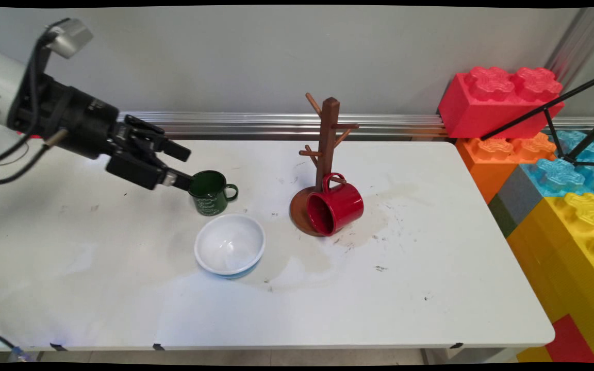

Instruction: Pick up the red mug from the rack

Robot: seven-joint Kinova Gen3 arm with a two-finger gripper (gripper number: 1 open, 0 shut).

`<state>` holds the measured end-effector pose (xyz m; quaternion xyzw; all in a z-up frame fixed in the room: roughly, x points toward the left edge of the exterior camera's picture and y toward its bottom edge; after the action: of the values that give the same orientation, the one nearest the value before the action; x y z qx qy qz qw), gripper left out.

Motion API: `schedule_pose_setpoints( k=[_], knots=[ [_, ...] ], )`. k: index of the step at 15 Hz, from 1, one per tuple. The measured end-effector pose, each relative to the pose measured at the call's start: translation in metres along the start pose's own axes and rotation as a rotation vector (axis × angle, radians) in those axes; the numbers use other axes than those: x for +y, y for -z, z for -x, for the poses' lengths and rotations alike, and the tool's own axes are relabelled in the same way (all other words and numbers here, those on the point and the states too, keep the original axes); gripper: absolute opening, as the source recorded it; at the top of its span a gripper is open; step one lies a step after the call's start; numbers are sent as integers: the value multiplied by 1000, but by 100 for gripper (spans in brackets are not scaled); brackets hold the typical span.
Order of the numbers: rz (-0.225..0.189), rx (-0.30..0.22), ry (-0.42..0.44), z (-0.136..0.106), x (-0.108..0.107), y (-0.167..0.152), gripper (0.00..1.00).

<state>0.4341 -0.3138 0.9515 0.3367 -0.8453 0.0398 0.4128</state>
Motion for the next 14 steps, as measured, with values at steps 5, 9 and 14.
schedule_pose_setpoints(
  k=[5,9,14],
  knots=[
    [-50,10,72,-15,32,-44,100],
    [-91,-13,133,-26,58,-84,100],
    [-133,-39,175,-40,79,-133,100]
  ],
)
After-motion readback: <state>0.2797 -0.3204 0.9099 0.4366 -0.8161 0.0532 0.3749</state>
